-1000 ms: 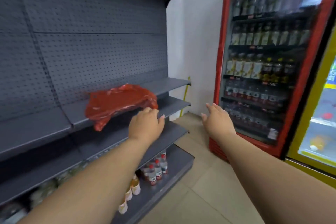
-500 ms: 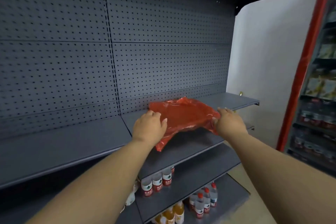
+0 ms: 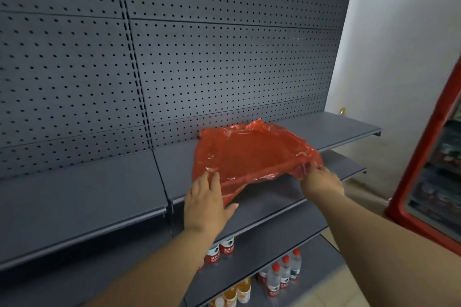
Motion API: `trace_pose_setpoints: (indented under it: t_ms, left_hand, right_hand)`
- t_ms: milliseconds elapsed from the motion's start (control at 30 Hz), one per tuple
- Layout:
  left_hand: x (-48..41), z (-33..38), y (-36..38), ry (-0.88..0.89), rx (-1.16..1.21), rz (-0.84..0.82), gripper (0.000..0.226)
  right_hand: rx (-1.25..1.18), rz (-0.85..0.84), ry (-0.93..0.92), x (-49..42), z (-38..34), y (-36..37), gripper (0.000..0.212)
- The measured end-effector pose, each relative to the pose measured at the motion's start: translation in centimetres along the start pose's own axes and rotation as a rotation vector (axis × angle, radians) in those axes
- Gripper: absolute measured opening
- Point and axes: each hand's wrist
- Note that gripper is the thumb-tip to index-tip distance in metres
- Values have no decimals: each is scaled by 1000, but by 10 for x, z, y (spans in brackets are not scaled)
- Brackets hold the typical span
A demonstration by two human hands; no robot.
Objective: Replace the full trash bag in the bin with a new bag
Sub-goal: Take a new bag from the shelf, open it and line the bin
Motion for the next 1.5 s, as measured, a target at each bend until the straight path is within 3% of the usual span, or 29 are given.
trace_pose_setpoints:
  t_ms: [100,333,500,733,967,1200,1400,1500]
  left_hand:
    - [4,6,22,-93,-76,21,98]
    - [2,24,52,-338,-165,55,101]
    - [0,39,60,-445,-189,145,80]
    - [-13,47,32,-455,-146,228,48]
    - [-81,87,-18,-374,291,274,48]
    - [-145,180,-71,-134,598,285,52]
    - [-139,285,-117,-35,911,185,32]
    - [-105,332,-124,166,963,28,42]
  right_hand:
    - [37,-75,21,-21,1,14,54]
    - [163,-211,18,-74,23,40,56]
    - [169,-227,-24,-103,41,51,59]
    - [-18,78,-191,-123,55,19,29]
    - [-328,296,-144,-147,79,-51,39]
    - [-486,576,39,-130,149,-156,42]
    - [-411,878,261,-40,233,-241,35]
    - [-292,985,342,29,284,-249,30]
Point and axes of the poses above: each hand's wrist, its own x-axis away from the middle knuckle, its own y-axis out of the palm, z = x × y, and after that the axes turned 5 degrees about z, right-handed
